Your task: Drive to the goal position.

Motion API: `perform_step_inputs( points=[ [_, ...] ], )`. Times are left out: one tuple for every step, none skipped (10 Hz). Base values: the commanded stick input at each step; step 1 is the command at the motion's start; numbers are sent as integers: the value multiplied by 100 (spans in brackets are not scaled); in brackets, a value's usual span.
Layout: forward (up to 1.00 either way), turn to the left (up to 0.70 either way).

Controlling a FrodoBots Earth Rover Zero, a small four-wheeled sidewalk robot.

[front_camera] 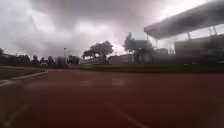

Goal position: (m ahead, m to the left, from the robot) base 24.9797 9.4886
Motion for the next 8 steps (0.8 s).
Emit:
perform_step_inputs(
  points=[
    [50, 0],
    [50, 0],
    [50, 0],
    [50, 0],
    [50, 0],
    [50, 0],
    [50, 0],
    [50, 0]
  ],
)
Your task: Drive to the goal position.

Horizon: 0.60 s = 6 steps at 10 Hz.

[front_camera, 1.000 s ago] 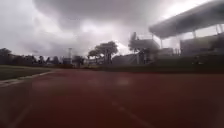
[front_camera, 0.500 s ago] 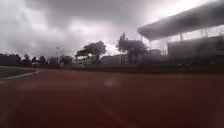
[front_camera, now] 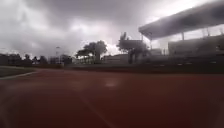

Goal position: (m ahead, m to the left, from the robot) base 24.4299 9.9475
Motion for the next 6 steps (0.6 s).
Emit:
perform_step_inputs(
  points=[
    [50, 0],
    [50, 0],
    [50, 0],
    [50, 0],
    [50, 0],
    [50, 0]
  ],
)
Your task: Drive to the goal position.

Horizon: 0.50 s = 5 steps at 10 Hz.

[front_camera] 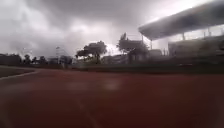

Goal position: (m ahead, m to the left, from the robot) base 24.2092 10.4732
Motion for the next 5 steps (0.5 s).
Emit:
perform_step_inputs(
  points=[
    [50, 0],
    [50, 0],
    [50, 0],
    [50, 0],
    [50, 0]
  ],
)
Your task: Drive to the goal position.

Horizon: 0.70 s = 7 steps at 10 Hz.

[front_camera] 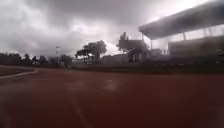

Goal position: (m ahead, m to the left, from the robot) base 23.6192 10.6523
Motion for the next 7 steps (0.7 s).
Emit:
perform_step_inputs(
  points=[
    [50, 0],
    [50, 0],
    [50, 0],
    [50, 0],
    [50, 0],
    [50, 0],
    [50, 0]
  ],
)
